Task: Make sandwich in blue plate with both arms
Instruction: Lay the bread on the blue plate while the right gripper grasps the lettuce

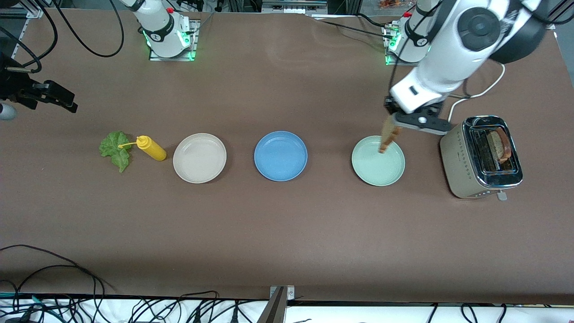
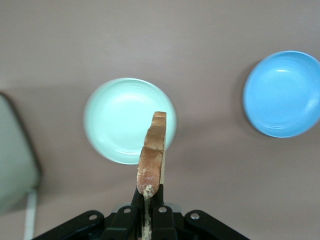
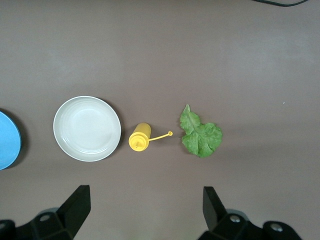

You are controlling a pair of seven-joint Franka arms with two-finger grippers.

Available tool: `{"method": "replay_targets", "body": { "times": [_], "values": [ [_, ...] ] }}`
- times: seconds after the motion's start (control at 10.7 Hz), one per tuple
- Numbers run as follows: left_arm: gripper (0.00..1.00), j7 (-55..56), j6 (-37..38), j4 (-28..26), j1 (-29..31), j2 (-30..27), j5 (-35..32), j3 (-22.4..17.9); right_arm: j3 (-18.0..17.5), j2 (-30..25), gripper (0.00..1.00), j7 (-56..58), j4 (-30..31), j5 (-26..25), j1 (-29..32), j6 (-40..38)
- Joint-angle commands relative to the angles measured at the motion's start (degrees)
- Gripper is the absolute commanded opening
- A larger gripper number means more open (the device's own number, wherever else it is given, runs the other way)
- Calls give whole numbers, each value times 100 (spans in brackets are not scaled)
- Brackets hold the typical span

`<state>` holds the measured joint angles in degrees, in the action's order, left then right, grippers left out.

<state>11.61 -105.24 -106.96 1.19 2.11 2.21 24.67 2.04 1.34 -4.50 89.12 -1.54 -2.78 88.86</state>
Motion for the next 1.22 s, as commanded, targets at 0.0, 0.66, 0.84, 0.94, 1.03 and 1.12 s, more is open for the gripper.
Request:
{"method": "replay_targets", "body": {
  "times": [0.0,0.66,0.84,0.94,1.03,1.12],
  "values": [
    [0,788,4,779,5,1042,568,598,-2,103,100,-51,-132,-30,-29,-114],
    [0,1519,-2382,1177,-22,2959,1502,1723,16,699,100,474,-123,31,-39,-62],
    [0,1502,-3053,1151,-66,3452,1432,1900,42,1059,100,870,-141,22,14,-18],
    [0,1415,-3290,1133,-110,3628,1423,1901,94,1209,100,1019,-141,31,93,8],
    [0,1344,-3571,1107,-136,3787,1423,1901,95,1332,100,1212,-141,22,137,52],
    [0,1204,-3722,1089,-154,3875,1432,1901,103,1507,100,1432,-132,-13,251,79]
  ]
}}
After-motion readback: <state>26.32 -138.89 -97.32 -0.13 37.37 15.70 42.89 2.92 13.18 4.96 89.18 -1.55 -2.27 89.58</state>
